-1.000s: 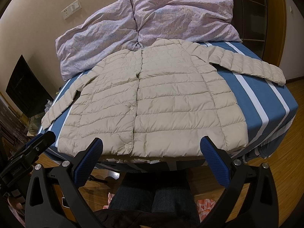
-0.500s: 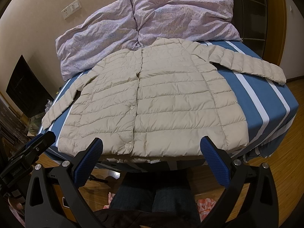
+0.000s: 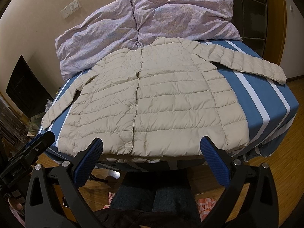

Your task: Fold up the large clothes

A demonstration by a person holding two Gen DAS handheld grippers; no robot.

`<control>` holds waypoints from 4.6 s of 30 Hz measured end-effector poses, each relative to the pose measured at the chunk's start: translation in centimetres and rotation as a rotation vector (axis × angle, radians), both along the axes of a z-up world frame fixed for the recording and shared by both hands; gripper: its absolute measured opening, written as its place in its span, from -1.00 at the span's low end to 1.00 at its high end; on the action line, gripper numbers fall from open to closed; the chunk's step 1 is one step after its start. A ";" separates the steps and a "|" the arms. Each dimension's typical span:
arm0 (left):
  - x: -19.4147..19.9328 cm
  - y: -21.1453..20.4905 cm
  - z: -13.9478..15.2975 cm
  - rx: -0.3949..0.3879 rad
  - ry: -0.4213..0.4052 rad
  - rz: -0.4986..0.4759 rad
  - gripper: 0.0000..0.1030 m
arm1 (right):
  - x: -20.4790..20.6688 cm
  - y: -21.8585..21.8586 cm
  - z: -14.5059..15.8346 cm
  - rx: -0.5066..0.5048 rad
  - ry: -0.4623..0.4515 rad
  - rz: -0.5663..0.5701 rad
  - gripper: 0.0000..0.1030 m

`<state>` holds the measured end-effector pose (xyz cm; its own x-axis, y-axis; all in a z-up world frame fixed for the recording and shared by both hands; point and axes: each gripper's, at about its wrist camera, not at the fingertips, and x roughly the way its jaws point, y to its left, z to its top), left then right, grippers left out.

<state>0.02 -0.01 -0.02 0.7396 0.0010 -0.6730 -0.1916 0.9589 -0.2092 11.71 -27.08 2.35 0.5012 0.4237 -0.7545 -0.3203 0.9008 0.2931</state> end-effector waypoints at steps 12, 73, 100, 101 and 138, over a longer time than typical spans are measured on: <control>0.0 0.0 0.0 0.000 0.001 -0.001 0.96 | 0.4 -0.2 -0.2 0.001 0.003 -0.003 0.97; 19.5 11.2 -12.0 0.261 0.252 0.252 0.96 | 29.8 -29.3 -13.1 -0.121 0.199 -0.991 -0.19; 19.6 11.9 -12.2 0.180 0.249 0.244 0.96 | 35.5 3.2 -6.9 -0.096 0.008 -0.292 -0.82; 19.6 11.9 -12.2 0.178 0.249 0.244 0.96 | 35.4 4.4 -7.1 -0.090 0.016 -0.272 -0.82; 19.4 12.3 -12.1 0.152 0.247 0.240 0.96 | 30.1 17.3 -9.8 -0.224 0.017 -0.051 0.24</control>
<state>19.46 12.28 -12.10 0.5219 0.2680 -0.8098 -0.4413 0.8973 0.0126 41.81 -9.73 -7.47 0.5040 0.2194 -0.8354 -0.2698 0.9588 0.0891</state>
